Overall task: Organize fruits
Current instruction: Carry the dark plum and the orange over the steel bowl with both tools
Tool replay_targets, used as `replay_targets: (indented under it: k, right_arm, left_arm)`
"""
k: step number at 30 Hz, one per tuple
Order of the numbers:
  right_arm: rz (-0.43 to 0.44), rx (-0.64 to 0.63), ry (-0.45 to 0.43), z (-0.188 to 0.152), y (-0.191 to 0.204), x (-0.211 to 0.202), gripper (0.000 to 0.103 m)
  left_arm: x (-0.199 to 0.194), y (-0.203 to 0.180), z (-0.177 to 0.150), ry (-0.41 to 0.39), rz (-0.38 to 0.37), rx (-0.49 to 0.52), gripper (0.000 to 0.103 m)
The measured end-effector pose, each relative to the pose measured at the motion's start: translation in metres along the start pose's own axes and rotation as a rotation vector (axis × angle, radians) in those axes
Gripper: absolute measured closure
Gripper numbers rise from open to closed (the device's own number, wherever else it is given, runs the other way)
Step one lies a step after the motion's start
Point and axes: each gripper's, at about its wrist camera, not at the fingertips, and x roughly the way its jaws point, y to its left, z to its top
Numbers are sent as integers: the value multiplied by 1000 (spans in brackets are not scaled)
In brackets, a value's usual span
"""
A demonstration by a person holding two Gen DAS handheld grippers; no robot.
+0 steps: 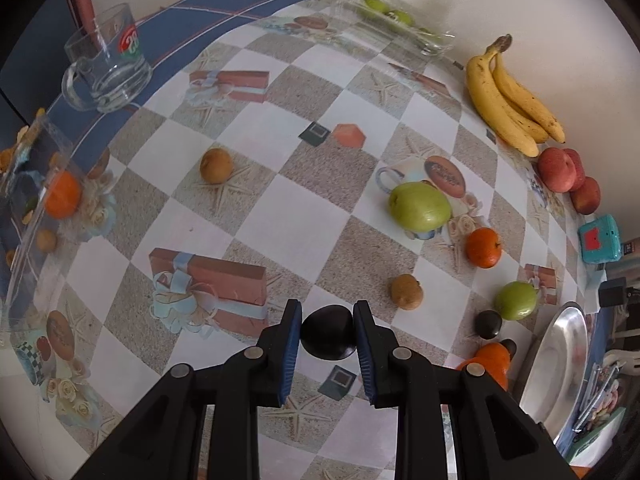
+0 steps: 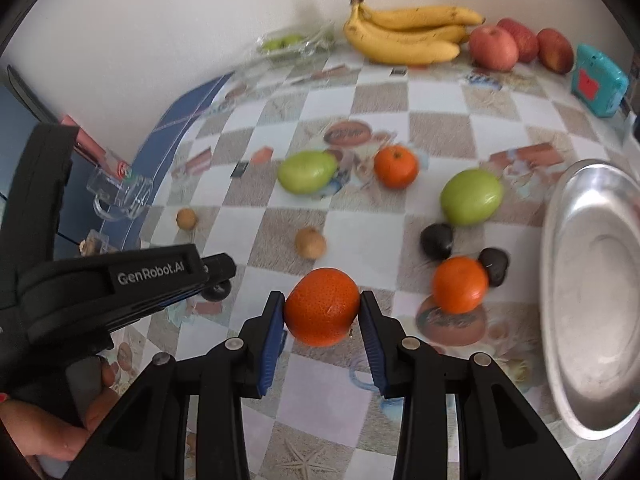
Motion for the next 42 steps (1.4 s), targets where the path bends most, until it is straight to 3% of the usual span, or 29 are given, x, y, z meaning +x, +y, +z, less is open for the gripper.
replay_targets:
  k: [10,26,32,42]
  right_arm:
    - [-95,113,10,2,-57,-21,64]
    - [-172,359,-69,-5,-173,-73,64]
    - [-246,394,-99,-11,-199,-91,64]
    - [-265,446,-129,-18,-222,-108,64]
  left_arm:
    - [-5,-45,-15,-6,-22,96,75]
    - [-11,-150,-70,-3,-82,341,74]
    - [-19,-184,-90,-31,-139,441,74]
    - [-21,-221,-117,-86,-158,581,74]
